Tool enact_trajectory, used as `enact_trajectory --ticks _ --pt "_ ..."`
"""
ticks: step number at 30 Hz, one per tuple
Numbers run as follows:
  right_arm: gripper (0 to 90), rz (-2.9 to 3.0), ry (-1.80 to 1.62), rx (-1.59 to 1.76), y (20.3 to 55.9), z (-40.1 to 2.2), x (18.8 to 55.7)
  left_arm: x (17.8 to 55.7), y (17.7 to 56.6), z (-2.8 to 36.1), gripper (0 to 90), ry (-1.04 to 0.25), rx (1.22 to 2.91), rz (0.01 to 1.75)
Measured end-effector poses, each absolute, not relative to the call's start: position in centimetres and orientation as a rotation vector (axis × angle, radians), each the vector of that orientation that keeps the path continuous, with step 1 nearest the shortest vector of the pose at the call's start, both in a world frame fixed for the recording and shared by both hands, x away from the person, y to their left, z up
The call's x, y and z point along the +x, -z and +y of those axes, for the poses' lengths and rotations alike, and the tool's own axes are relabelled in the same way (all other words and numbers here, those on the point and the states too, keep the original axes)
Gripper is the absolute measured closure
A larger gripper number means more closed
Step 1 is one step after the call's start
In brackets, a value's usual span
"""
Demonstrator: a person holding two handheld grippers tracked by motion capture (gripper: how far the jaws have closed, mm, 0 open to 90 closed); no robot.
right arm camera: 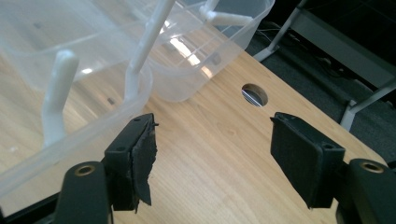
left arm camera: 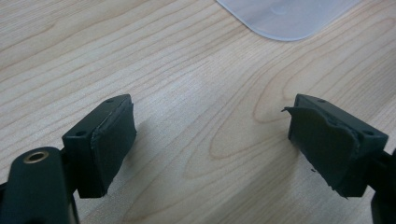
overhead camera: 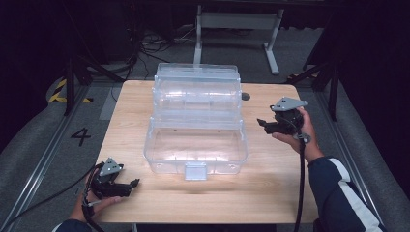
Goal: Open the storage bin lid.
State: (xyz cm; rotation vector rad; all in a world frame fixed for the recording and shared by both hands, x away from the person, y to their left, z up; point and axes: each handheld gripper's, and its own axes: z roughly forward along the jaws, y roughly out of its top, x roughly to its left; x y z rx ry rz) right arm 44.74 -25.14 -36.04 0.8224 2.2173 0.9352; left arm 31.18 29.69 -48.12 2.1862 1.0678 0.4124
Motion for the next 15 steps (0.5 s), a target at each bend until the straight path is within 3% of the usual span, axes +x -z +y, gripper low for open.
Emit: enact_trajectory --ticks 15 --pt "28.8 2.243 -0.907 0.858 38.4 -27.8 41.8 31.2 48.1 29.7 15.4 -0.413 2.185 1.068"
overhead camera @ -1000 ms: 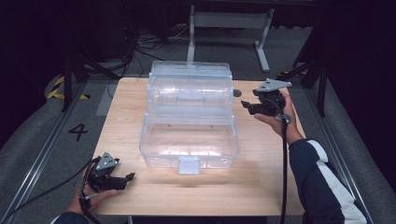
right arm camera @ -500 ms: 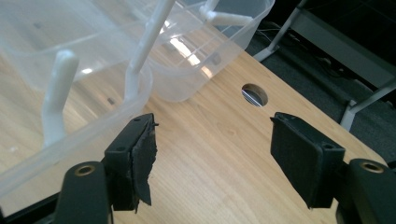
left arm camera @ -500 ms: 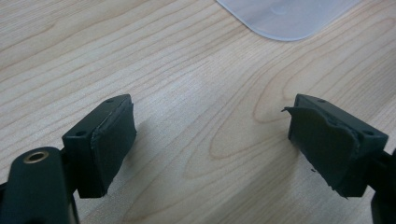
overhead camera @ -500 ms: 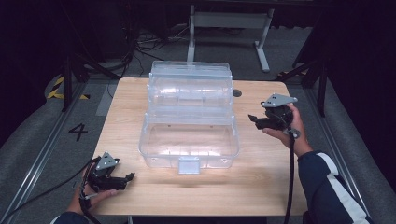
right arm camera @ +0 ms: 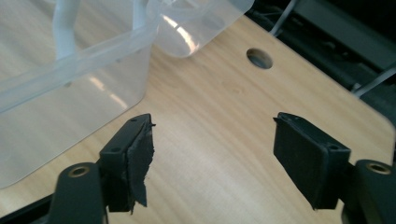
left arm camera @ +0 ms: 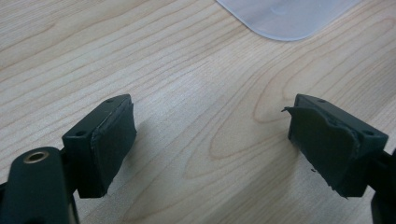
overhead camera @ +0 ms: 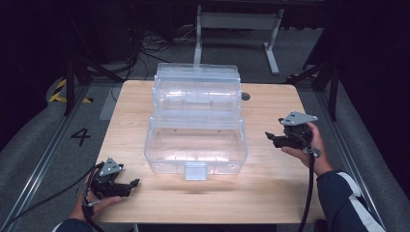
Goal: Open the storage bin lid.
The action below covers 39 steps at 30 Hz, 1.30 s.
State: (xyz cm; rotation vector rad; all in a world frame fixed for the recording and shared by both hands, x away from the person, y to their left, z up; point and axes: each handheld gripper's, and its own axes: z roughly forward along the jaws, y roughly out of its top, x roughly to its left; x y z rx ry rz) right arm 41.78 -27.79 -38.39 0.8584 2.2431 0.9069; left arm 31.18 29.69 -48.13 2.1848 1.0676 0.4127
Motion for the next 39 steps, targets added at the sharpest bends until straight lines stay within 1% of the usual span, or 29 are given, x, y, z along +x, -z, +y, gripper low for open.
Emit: enact_trajectory --ticks 13,26,37,39 --pt "28.2 2.270 -0.841 0.858 40.8 -29.5 39.2 31.2 48.1 29.7 15.4 -0.410 2.184 1.066" --pt "25.9 2.281 -0.838 0.941 43.9 -32.2 36.7 31.2 48.1 29.7 15.0 -0.402 2.184 1.071" --pt "22.5 2.306 -0.882 1.064 45.9 -33.8 35.8 31.3 48.2 29.7 14.8 -0.409 2.183 1.062" --pt "20.7 2.300 -0.899 1.110 46.5 -34.1 35.6 31.3 48.2 29.7 14.8 -0.410 2.182 1.062"
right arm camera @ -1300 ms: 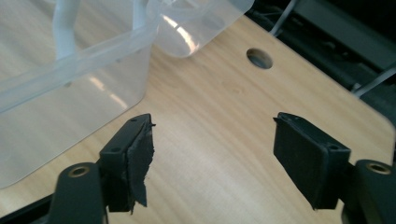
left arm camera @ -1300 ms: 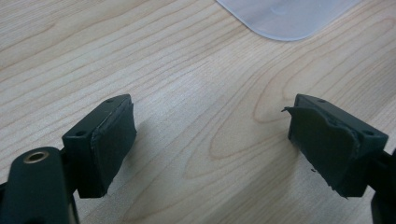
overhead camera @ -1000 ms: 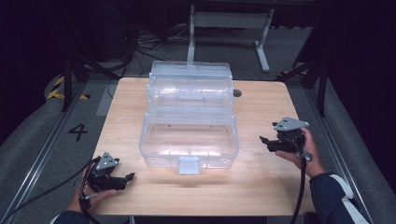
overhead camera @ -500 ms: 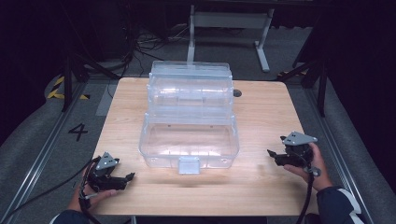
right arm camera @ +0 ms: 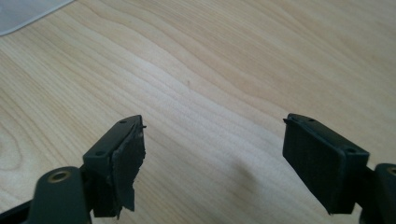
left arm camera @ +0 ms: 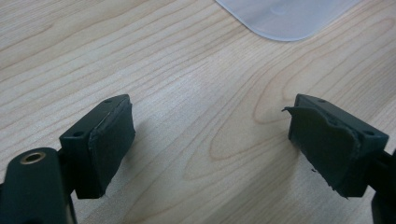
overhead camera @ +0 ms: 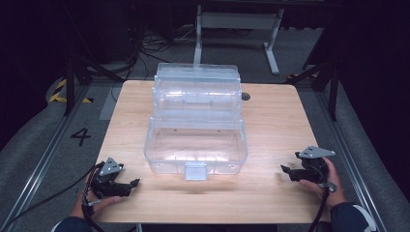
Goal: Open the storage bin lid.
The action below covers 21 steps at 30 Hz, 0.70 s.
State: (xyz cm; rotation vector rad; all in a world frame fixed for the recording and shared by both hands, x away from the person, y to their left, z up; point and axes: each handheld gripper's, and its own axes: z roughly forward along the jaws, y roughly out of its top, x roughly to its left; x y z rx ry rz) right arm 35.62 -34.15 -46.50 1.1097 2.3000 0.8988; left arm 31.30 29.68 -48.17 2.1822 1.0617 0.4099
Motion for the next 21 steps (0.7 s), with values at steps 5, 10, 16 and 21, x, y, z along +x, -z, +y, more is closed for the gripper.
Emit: enact_trajectory --ticks 5,10,16,21 --pt "18.9 2.297 -0.898 1.156 47.9 -34.5 35.1 31.3 48.2 29.7 14.8 -0.410 2.182 1.064" --pt "17.1 2.258 -0.977 1.238 48.5 -35.2 34.7 31.3 48.2 29.7 14.8 -0.410 2.182 1.064" --pt "16.7 2.248 -0.999 1.240 48.7 -35.5 34.6 31.3 48.2 29.7 14.8 -0.413 2.181 1.066" --pt "16.7 2.249 -0.999 1.239 48.7 -35.5 34.6 31.2 48.1 29.7 15.4 -0.424 2.187 1.069"
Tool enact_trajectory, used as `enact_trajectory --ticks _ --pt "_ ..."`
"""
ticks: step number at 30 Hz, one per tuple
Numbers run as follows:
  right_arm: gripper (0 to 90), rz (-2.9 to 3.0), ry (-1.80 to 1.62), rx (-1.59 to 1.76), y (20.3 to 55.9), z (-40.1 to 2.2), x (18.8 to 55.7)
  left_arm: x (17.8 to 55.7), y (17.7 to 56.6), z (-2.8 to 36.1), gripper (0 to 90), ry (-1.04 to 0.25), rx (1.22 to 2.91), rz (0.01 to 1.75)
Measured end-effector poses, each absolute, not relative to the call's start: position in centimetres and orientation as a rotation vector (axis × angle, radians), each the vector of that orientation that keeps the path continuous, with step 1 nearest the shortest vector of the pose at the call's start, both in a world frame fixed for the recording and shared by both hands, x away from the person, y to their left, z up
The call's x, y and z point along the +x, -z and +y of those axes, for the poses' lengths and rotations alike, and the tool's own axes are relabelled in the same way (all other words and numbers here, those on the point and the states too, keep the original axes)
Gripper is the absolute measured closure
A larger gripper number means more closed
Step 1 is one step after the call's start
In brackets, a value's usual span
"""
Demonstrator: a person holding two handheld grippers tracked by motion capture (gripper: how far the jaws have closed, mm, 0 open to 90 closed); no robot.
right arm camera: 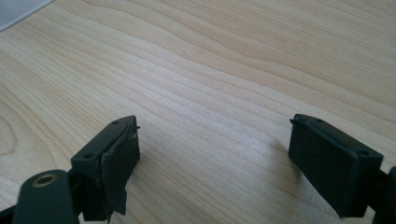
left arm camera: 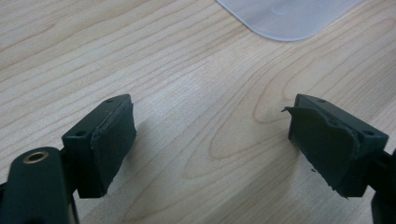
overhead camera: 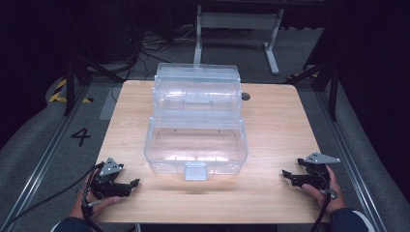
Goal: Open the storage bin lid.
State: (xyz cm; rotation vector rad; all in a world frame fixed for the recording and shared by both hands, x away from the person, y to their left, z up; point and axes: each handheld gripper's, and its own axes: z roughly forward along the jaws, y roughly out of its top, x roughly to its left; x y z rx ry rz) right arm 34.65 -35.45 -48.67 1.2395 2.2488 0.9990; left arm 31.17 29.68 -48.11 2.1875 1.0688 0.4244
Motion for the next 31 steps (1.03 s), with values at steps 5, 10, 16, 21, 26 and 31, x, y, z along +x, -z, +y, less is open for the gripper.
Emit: enact_trajectory --ticks 5,10,16,21,26,31 --pt "16.6 2.249 -0.999 1.240 48.67 -35.45 34.65 31.15 48.11 29.67 15.5 -0.418 2.186 1.071" --pt "16.6 2.249 -0.999 1.240 48.67 -35.45 34.65 31.18 48.10 29.64 15.4 -0.414 2.186 1.077" --pt "16.1 2.253 -0.997 1.231 48.69 -35.46 34.73 31.32 48.14 29.65 15.6 -0.426 2.182 1.076" --pt "16.0 2.253 -0.997 1.232 48.69 -35.46 34.73 31.40 48.16 29.55 15.6 -0.433 2.169 1.096" --pt "16.0 2.254 -0.997 1.232 48.69 -35.46 34.75 31.47 48.11 29.45 15.1 -0.434 2.164 1.124" --pt "16.0 2.254 -0.997 1.231 48.69 -35.46 34.75 31.51 48.19 29.40 14.5 -0.438 2.156 1.122"
